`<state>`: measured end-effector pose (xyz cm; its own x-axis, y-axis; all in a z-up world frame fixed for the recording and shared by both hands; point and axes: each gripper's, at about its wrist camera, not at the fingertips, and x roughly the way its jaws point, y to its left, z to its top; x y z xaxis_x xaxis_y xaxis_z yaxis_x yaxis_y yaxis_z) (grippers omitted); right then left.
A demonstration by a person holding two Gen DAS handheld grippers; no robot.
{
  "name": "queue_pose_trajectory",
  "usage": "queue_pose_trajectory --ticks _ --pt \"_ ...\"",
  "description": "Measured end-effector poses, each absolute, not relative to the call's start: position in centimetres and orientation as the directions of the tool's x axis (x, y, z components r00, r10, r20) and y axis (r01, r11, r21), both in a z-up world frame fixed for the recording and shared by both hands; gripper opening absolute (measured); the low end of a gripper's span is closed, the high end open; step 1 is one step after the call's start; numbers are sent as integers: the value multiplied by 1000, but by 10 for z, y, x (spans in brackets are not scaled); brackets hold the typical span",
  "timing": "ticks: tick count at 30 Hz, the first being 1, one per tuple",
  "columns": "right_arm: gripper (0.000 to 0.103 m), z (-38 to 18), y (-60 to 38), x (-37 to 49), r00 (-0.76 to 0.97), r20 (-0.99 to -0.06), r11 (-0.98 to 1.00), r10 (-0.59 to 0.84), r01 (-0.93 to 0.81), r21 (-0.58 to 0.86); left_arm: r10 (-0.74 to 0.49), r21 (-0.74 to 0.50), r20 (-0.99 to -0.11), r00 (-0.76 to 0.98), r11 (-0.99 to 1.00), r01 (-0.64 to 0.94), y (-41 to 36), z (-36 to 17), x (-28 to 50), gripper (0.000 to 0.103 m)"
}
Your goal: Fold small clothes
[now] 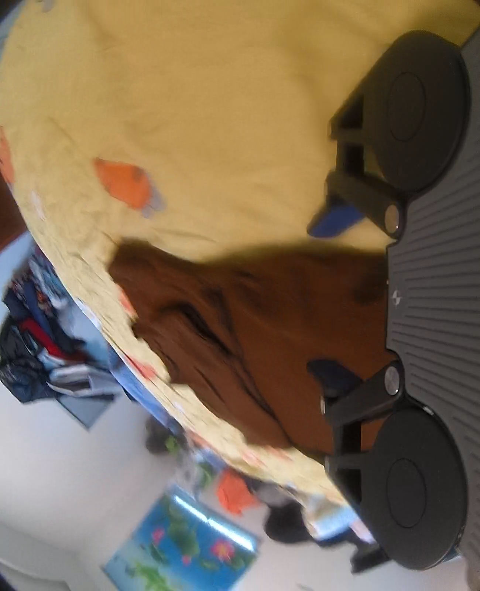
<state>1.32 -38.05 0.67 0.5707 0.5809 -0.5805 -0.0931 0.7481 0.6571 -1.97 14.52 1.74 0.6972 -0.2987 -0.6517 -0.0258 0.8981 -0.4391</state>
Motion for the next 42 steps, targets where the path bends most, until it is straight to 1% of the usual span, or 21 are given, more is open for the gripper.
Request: queue_pose_trajectory --ticks 2,4,5,6,8,10,14,16,17,19,20,21,22,26,28,30,31,36,40,41,42 --pt "74 2 -380 -7 550 -548 706 630 -113 699 -375 -526 -624 685 851 -13 144 12 -44 74" --pt "67 -3 -377 -16 528 -523 664 669 -109 740 -417 -562 -599 684 827 11 139 9 -58 73" --pt "59 -5 -376 -16 515 -516 647 685 -102 756 -412 -553 -599 686 833 17 135 9 -61 67" --pt "54 -8 -375 -15 505 -514 636 694 -94 766 -397 -534 -610 686 845 14 132 8 -60 39" --pt "11 -14 -374 -8 481 -551 653 682 -60 755 -355 -505 -652 670 862 -34 133 4 -50 7" --pt "10 -16 -376 -5 484 -560 663 672 -57 746 -362 -511 -649 669 859 -31 143 4 -47 7" --pt "8 -17 -393 -19 516 -549 662 658 -49 748 -324 -419 -653 684 908 31 145 6 -57 7" --pt "7 -23 -396 -21 526 -532 641 663 -33 767 -359 -446 -646 674 894 49 144 6 -62 10" --pt "13 -23 -395 -23 527 -530 632 664 -17 775 -388 -488 -642 661 872 37 147 5 -65 16" --pt "36 -19 -393 -28 507 -521 605 687 -1 797 -463 -586 -613 640 810 24 155 4 -76 39" --pt "55 -16 -394 -35 499 -506 589 704 -12 808 -507 -640 -583 635 768 25 161 3 -83 64" --pt "68 -13 -396 -44 492 -491 575 719 -24 818 -548 -694 -551 630 720 20 166 1 -92 82" --pt "69 -11 -396 -52 479 -485 566 731 -29 824 -578 -730 -528 623 683 16 169 -1 -101 85" --pt "68 -11 -375 -73 392 -493 555 777 -54 830 -625 -791 -472 621 611 13 163 -11 -123 84" --pt "54 -11 -363 -76 366 -508 566 780 -64 822 -610 -776 -482 629 631 17 157 -10 -124 79" --pt "24 -13 -358 -73 350 -546 599 761 -55 799 -609 -753 -543 578 658 -14 152 -16 -115 15" --pt "13 -17 -359 -71 341 -561 607 754 -34 794 -604 -746 -568 559 664 -41 153 -21 -112 5" --pt "10 -14 -387 -85 386 -573 629 722 -24 777 -559 -682 -611 561 732 -14 160 -12 -124 4" --pt "8 -27 -401 -93 402 -543 585 738 21 811 -589 -713 -588 555 701 -12 165 -18 -131 6" --pt "11 -28 -400 -93 401 -540 575 740 38 817 -604 -735 -578 549 678 -27 166 -20 -132 8" --pt "23 -28 -399 -94 390 -534 563 750 48 825 -632 -765 -563 532 642 -47 169 -24 -132 15"
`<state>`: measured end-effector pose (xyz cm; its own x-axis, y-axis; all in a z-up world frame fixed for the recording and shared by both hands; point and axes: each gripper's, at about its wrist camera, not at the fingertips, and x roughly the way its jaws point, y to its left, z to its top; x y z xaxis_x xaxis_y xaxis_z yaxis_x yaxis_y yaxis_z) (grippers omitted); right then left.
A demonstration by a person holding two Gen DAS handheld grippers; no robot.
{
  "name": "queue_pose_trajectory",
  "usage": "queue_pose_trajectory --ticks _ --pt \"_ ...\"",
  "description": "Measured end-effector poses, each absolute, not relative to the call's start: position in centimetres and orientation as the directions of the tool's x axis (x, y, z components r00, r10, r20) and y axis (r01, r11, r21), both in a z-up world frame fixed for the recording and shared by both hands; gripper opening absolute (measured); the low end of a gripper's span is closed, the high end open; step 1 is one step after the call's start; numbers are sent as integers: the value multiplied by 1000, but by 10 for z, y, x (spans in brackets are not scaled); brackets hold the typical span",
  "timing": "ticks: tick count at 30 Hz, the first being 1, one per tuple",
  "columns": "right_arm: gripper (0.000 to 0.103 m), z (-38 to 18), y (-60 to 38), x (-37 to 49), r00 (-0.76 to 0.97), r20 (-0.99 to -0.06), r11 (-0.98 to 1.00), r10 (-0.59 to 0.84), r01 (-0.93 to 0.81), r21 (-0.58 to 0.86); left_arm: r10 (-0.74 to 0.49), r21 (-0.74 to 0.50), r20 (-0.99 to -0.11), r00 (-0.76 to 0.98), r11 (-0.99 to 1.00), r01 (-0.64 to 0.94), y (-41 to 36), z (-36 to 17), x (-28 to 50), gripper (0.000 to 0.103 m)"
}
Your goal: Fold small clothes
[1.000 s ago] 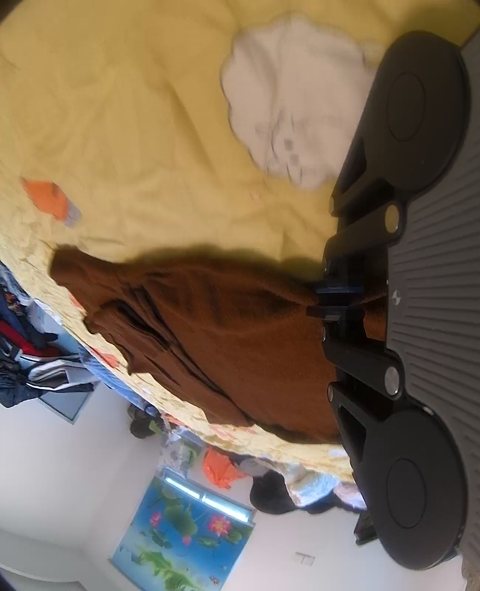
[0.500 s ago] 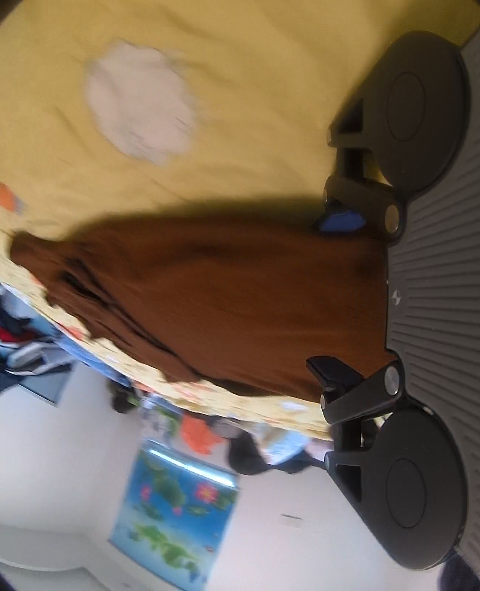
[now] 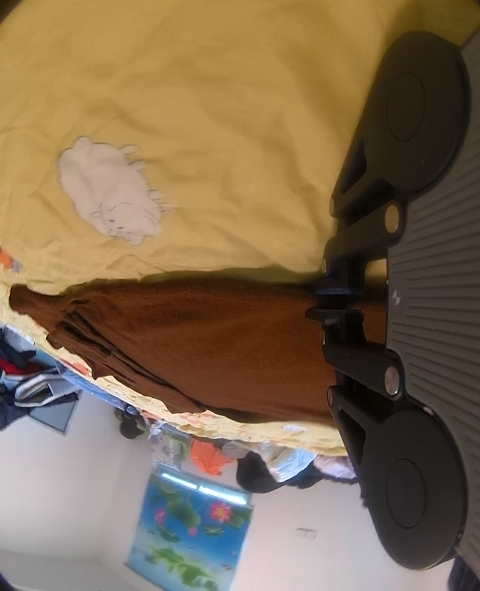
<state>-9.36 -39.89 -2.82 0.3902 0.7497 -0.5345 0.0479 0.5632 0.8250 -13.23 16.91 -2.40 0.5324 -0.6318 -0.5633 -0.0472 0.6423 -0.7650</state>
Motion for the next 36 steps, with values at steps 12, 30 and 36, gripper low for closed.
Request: queue_pose_trajectory --ticks 12,30,36 --pt "70 53 -321 -57 579 -682 893 446 -234 385 -307 -382 -584 751 921 79 126 65 -104 58" --pt "103 -1 -201 -33 707 -655 936 266 -351 2 -90 13 -647 758 992 129 24 0 -63 99" --pt "103 2 -206 -51 719 -649 942 249 -334 -9 -95 9 -638 764 991 130 23 -3 -70 103"
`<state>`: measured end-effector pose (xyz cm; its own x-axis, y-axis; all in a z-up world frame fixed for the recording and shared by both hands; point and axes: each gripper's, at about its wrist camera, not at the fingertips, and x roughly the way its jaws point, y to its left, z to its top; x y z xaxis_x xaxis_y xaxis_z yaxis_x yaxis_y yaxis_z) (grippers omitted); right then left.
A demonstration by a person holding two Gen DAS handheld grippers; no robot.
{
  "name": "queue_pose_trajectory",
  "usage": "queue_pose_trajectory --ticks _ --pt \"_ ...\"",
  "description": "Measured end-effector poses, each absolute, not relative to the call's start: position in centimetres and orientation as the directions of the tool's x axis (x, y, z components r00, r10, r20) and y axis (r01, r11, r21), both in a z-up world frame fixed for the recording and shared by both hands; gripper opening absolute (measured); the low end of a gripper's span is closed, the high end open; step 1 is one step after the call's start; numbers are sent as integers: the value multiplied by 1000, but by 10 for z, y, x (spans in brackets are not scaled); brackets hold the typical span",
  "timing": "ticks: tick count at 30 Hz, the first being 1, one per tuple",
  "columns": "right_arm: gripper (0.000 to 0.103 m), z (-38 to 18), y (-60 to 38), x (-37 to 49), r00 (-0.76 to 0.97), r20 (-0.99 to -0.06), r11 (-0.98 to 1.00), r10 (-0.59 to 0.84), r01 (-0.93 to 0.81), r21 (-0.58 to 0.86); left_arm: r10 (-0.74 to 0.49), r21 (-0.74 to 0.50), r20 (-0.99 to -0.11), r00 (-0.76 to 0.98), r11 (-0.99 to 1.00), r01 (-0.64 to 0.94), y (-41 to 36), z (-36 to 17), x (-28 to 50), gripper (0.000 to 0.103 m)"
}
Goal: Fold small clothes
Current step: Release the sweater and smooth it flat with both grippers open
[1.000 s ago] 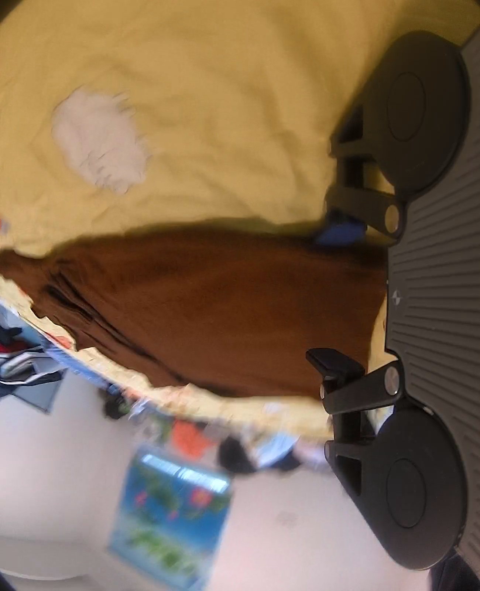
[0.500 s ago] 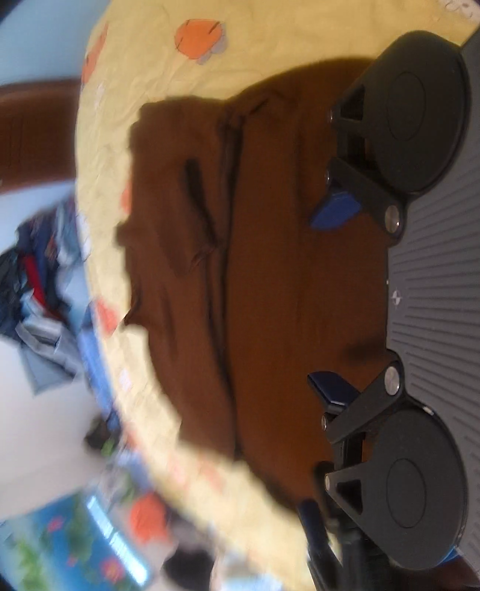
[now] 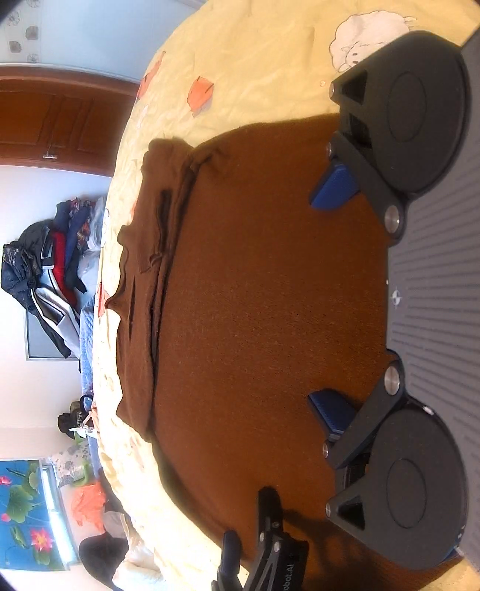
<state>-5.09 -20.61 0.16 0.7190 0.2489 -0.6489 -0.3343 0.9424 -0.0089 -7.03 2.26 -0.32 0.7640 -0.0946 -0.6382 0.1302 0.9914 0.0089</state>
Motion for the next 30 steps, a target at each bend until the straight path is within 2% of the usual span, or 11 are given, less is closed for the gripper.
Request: queue_pose_trajectory --ticks 5,9,11,13,15,30 --pt "103 1 -206 -54 712 -660 943 241 -332 -14 -54 61 -648 760 991 122 12 2 -75 103" --pt "103 13 -197 -68 680 -686 938 260 -345 13 -96 -12 -702 705 992 124 10 6 -94 103" --pt "103 7 -192 -75 653 -699 924 292 -380 30 -71 3 -690 721 995 101 4 3 -105 103" --pt "103 -1 -190 -87 704 -646 918 295 -397 -13 -58 11 -663 746 996 87 2 -1 -112 103" --pt "103 -1 -192 -86 706 -639 919 305 -394 3 -64 12 -654 754 995 94 3 -3 -113 103" --pt "103 1 -194 -98 708 -653 933 268 -360 -8 -56 11 -675 736 996 85 4 1 -123 103"
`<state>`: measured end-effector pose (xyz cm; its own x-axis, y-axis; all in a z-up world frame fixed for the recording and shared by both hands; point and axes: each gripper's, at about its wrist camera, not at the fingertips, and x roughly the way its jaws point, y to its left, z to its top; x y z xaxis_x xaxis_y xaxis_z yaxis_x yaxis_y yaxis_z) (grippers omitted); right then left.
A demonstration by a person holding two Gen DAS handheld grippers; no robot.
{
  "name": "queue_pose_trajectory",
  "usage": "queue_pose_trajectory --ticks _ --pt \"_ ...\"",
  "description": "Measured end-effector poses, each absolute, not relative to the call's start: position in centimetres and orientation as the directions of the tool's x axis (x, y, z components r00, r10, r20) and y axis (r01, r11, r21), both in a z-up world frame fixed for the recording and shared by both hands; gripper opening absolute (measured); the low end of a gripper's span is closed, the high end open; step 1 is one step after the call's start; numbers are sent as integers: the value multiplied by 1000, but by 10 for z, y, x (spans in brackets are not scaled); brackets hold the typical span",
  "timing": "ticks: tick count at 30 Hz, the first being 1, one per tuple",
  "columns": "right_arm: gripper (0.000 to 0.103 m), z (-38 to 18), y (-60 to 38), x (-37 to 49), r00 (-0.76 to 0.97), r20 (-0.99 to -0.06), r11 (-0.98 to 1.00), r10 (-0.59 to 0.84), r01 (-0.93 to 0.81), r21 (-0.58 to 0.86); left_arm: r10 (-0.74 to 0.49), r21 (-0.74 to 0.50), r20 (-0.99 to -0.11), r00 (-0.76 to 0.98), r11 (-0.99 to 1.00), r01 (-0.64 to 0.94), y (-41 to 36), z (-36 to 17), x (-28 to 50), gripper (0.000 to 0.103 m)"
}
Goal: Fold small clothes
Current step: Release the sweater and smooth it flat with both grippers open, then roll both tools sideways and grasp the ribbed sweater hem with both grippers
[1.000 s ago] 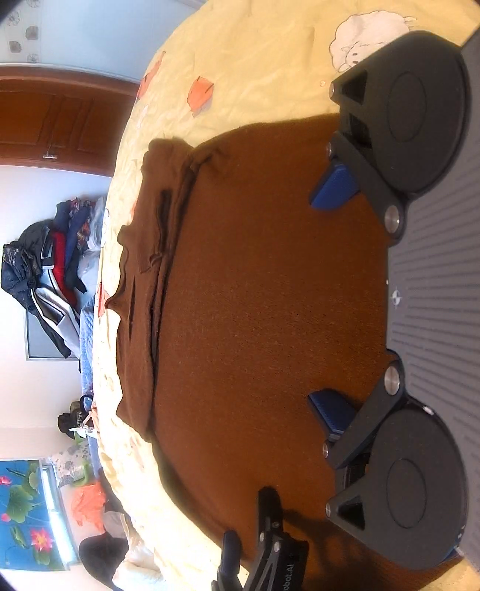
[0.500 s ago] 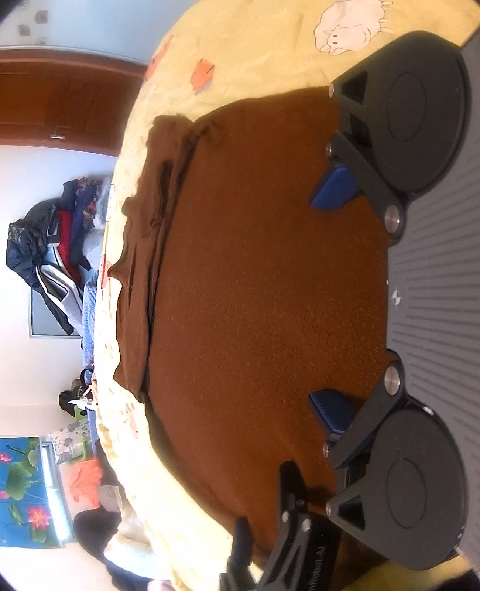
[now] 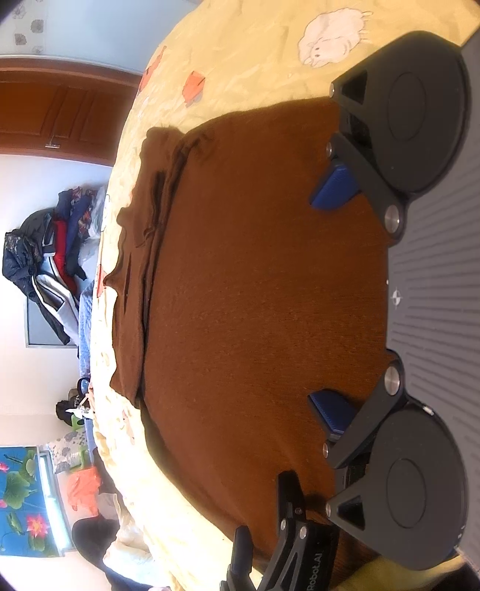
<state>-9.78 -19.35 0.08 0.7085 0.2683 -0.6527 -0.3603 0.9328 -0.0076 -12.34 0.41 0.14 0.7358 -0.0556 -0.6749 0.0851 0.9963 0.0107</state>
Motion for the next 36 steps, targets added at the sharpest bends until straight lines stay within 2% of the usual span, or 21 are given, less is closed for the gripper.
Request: queue_pose_trajectory --ticks 13,18,20,22,24,27,29,31,32,33,34,35,36 --pt "103 6 -215 -137 673 -692 932 263 -363 1 -72 0 -696 714 995 100 25 6 -167 103" --pt "103 18 -228 -151 611 -749 933 256 -359 26 -61 -69 -708 704 997 18 55 16 -187 103" --pt "103 30 -247 -153 602 -738 936 305 -331 117 -119 -190 -714 690 981 -27 78 20 -190 103" --pt "103 42 -278 -153 634 -703 947 321 -237 218 -228 -365 -707 670 928 -69 103 18 -188 102" --pt "103 44 -311 -145 614 -702 924 361 -136 357 -345 -530 -657 670 844 -84 122 15 -185 102" --pt "103 29 -342 -130 518 -732 862 443 -22 507 -586 -766 -540 604 640 -64 138 2 -169 102" --pt "103 27 -348 -129 508 -703 827 498 -34 561 -655 -823 -508 560 561 -91 139 -9 -158 102" --pt "103 24 -348 -127 465 -680 782 567 -44 622 -664 -832 -508 548 544 -112 140 -12 -151 87" --pt "101 22 -349 -125 436 -665 754 606 -49 655 -669 -830 -520 531 543 -128 140 -14 -148 68" --pt "93 20 -347 -124 412 -654 734 635 -59 676 -670 -824 -537 512 547 -147 141 -18 -145 50" --pt "91 20 -345 -122 399 -652 730 645 -68 680 -670 -819 -548 500 551 -160 142 -21 -143 44" --pt "83 21 -343 -122 395 -657 736 642 -77 673 -672 -817 -553 492 552 -165 143 -22 -141 39" --pt "55 22 -342 -121 389 -665 742 638 -81 665 -673 -814 -558 485 556 -165 144 -22 -140 35"
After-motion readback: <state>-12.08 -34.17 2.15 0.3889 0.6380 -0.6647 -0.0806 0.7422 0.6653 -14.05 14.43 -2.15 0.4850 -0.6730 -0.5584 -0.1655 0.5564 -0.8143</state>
